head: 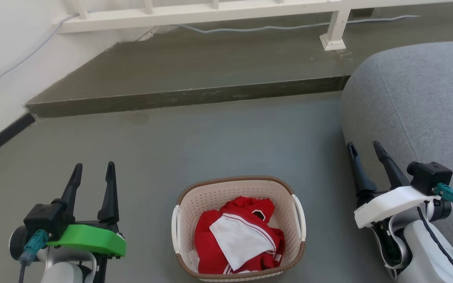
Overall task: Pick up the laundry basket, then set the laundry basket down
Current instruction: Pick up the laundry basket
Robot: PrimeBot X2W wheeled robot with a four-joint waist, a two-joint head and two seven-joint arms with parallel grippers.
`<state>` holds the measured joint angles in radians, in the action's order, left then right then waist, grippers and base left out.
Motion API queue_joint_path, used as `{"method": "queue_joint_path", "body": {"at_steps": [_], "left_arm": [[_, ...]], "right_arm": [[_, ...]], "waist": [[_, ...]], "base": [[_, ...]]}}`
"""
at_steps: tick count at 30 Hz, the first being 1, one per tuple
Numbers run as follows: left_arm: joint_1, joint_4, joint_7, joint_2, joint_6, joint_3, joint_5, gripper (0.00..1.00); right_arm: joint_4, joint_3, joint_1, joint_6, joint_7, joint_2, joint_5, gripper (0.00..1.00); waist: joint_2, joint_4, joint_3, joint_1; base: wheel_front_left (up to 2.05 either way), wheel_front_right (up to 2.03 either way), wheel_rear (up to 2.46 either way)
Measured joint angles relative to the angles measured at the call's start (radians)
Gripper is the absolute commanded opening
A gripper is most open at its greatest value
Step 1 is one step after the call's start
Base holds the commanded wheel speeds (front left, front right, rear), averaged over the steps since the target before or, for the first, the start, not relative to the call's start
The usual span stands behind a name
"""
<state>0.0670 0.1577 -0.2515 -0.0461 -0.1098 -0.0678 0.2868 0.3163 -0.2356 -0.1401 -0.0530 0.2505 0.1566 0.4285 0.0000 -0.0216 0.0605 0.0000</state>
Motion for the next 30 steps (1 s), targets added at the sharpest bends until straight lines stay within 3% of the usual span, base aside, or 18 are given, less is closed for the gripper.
{"method": "queue_joint_path", "body": {"at_steps": [16, 30], "left_arm": [[0.068, 0.002, 0.000, 0.003, -0.006, -0.010, 0.044, 1.00], [0.179, 0.133, 0.000, 0.006, -0.010, -0.072, 0.062, 1.00]], "right_arm": [[0.020, 0.038, -0.035, -0.008, 0.000, -0.015, -0.001, 1.00], [0.111, 0.068, -0.094, -0.017, 0.001, -0.023, 0.004, 1.00]], "waist": [[0.0000, -0.020, 0.130, 0.0000], [0.0000, -0.035, 0.284, 0.0000]], "base": [[0.00, 0.00, 0.00], [0.00, 0.00, 0.00]]}}
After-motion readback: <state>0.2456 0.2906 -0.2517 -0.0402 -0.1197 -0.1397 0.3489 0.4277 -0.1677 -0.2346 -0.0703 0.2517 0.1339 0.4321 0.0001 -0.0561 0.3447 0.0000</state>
